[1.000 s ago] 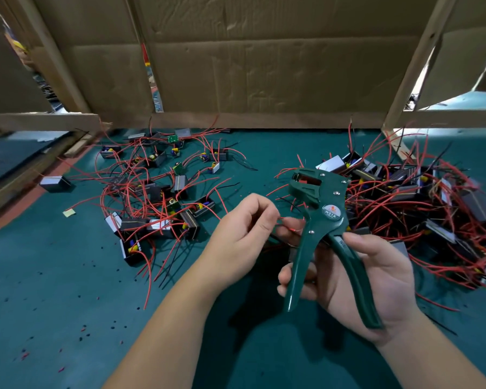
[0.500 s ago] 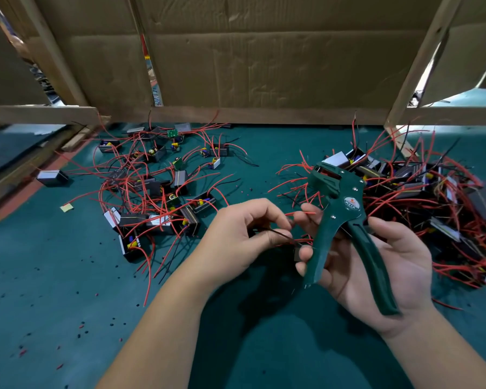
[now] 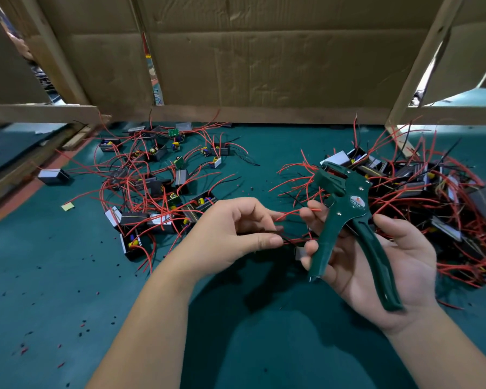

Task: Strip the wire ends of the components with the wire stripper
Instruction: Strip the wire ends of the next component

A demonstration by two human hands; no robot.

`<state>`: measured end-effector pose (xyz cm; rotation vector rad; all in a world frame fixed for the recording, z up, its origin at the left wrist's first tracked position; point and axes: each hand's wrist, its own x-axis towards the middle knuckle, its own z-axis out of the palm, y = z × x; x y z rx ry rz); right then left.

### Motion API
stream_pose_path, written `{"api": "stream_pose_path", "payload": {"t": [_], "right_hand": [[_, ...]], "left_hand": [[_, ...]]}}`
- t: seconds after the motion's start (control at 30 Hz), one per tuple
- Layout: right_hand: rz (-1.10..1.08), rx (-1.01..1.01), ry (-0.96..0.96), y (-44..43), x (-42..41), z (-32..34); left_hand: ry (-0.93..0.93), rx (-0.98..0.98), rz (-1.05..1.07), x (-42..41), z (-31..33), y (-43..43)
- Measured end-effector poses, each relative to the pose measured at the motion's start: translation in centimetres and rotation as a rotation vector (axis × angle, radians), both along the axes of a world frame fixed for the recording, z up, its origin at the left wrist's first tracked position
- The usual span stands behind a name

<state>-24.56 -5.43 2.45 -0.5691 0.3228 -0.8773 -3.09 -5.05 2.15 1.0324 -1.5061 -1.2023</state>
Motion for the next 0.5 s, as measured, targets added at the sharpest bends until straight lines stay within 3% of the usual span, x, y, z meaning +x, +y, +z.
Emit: {"api": "stream_pose_path", "payload": {"t": [0.5], "right_hand": [[-0.03, 0.015, 0.022, 0.0, 0.0, -0.1]], "left_hand": [[-0.121, -0.198, 0.147, -2.0, -0.2, -0.1]]}}
